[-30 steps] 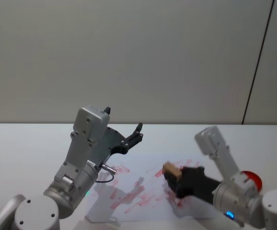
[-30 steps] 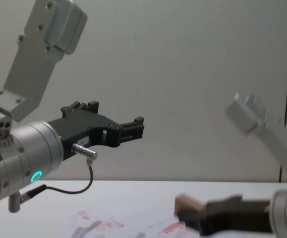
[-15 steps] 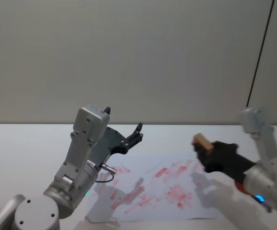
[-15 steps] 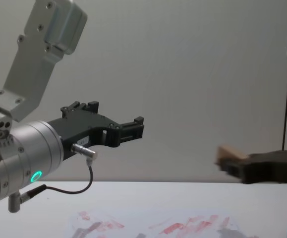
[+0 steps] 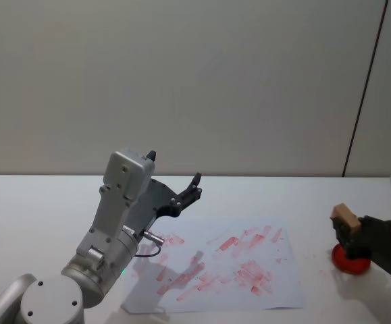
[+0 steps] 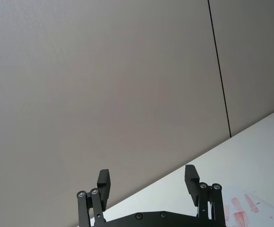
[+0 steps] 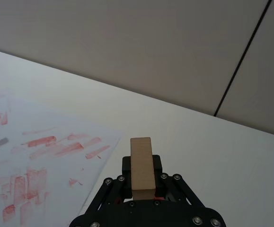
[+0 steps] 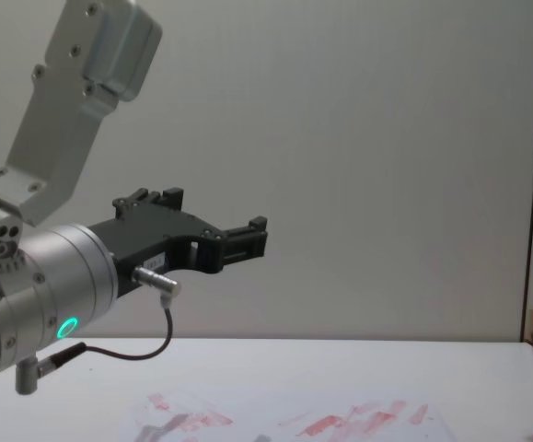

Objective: Use the one hand to pick up the stamp and affix it onto the A4 paper.

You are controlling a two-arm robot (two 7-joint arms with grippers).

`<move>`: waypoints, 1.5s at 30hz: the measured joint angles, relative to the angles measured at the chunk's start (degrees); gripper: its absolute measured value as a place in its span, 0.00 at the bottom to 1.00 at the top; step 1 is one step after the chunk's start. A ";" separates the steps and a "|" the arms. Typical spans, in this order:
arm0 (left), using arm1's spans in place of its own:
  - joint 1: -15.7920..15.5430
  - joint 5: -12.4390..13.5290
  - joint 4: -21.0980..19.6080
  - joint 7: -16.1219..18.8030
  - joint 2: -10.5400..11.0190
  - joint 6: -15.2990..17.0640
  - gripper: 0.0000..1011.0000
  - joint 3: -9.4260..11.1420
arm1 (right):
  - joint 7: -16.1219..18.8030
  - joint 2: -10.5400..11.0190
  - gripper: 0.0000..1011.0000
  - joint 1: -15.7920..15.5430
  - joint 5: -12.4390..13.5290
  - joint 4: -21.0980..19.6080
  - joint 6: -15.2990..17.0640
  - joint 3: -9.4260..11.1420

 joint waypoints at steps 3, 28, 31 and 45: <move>0.00 0.00 0.00 0.00 0.00 0.00 0.99 0.00 | -0.84 0.69 0.22 -0.69 0.00 -0.04 0.24 0.45; 0.00 0.00 0.00 0.00 0.00 0.00 0.99 0.00 | -1.08 1.20 0.22 -0.83 -2.76 2.97 2.00 0.52; 0.00 0.00 0.00 0.00 0.00 0.00 0.99 0.00 | -1.10 1.18 0.22 -0.84 -3.03 3.33 2.07 0.47; 0.00 0.00 0.00 0.00 0.00 0.00 0.99 0.00 | -1.10 0.92 0.22 -0.69 -3.68 4.05 2.12 0.33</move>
